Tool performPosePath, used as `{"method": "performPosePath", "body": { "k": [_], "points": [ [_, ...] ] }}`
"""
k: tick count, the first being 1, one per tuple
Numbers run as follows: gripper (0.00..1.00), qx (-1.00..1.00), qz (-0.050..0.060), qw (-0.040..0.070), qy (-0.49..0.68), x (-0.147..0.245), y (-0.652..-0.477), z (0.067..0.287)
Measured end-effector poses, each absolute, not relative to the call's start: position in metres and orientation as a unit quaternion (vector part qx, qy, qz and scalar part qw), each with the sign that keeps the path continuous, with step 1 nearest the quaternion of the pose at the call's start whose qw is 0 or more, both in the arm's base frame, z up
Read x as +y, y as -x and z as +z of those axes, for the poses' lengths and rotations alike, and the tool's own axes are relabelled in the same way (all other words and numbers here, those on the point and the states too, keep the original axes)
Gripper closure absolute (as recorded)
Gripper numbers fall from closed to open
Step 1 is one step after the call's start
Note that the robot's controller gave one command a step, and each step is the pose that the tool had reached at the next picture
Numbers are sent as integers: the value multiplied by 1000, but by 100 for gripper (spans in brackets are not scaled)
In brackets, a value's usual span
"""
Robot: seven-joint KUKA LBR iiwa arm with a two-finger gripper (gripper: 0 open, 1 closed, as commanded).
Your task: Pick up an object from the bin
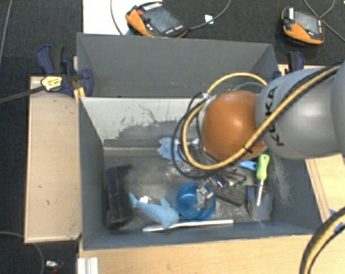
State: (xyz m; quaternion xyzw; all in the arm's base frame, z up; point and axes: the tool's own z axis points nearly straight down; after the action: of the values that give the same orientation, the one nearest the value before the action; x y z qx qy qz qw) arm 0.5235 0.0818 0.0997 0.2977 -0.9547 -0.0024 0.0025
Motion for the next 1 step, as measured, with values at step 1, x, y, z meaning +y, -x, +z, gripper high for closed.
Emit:
{"method": "performPosePath", "body": {
  "k": [1],
  "points": [
    [0,-991,0,-3,-136,38,-522,71]
  ]
}}
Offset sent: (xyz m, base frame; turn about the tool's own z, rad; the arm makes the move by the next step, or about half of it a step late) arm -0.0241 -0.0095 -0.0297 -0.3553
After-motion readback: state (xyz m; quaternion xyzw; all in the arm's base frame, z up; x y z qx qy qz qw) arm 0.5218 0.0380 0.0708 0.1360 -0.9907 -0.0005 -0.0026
